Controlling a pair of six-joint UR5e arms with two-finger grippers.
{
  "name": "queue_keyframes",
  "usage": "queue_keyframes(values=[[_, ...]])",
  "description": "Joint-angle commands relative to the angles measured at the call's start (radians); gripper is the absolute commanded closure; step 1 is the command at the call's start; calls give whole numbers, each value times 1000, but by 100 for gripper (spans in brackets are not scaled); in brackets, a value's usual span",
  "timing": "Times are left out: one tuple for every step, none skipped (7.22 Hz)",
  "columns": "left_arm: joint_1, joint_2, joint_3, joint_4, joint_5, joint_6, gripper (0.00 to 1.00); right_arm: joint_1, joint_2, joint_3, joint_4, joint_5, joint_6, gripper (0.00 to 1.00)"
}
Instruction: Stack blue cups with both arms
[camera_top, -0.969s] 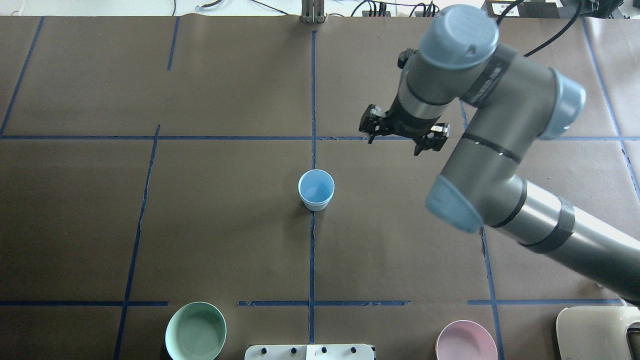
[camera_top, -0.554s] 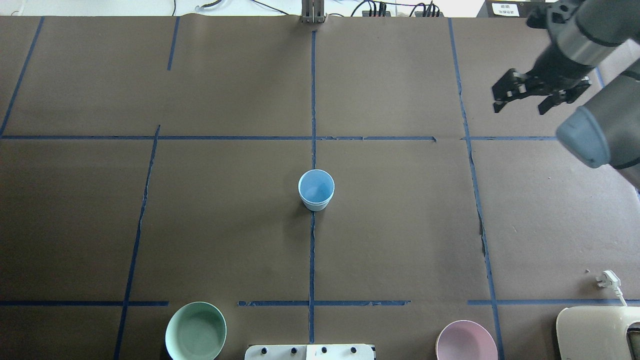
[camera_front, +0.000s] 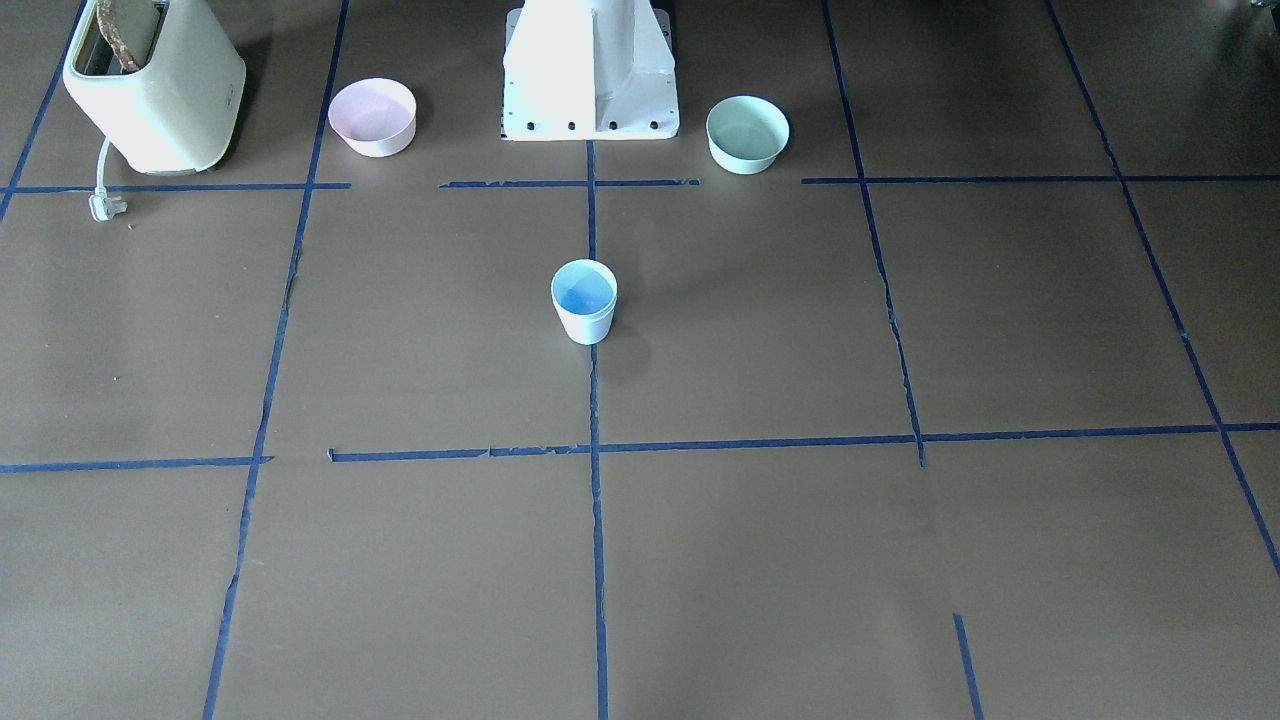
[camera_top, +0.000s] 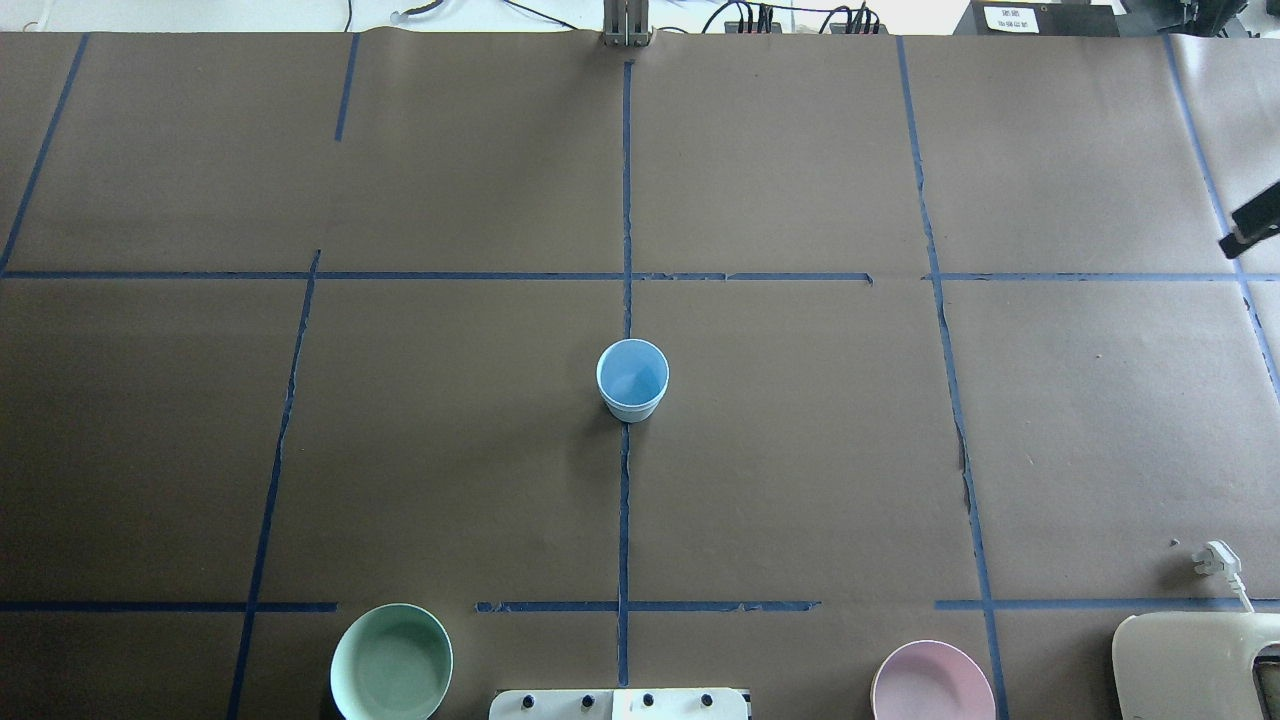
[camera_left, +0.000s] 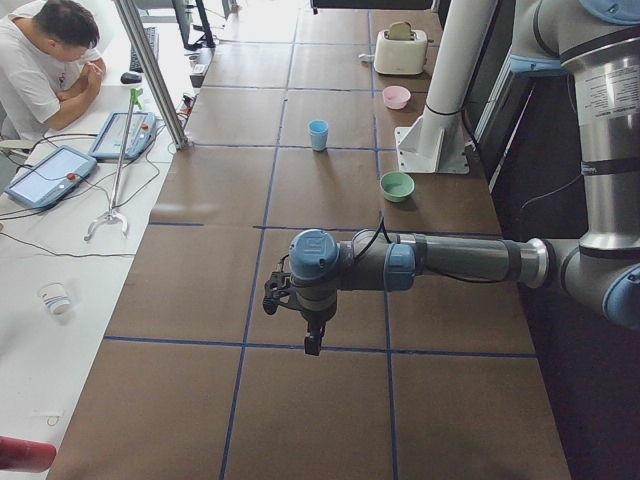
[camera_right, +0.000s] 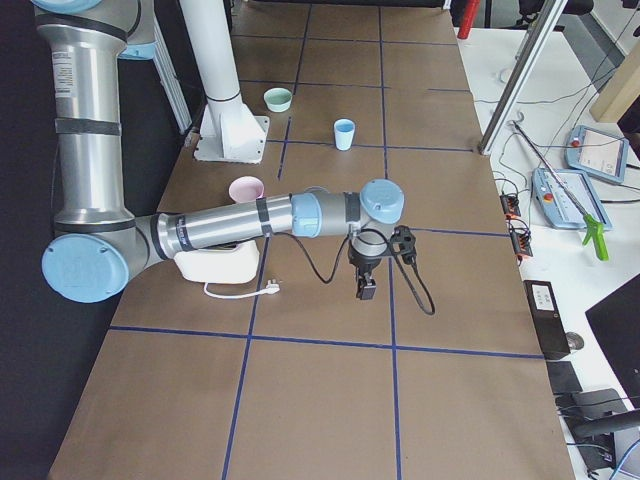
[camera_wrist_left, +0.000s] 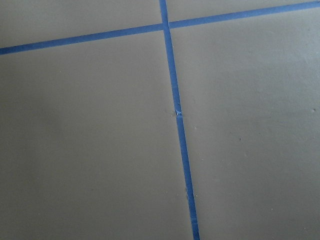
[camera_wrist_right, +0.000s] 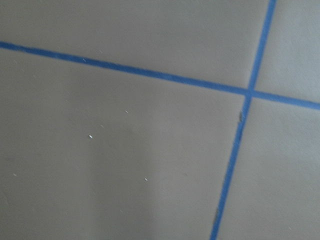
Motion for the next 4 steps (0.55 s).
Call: queue_keyframes(values=[[2,4,0,1,3,1,0,73,-154,0,42,-1,-94,0],[2,9,-2,1,3,3,0,73,-158,2,51,-1,-86,0],[3,9,-2,1,1,1,0,72,-156,3,52,-1,-86,0],[5,9,3,0,0,1,0,72,-156,3,53,-1,-86,0]])
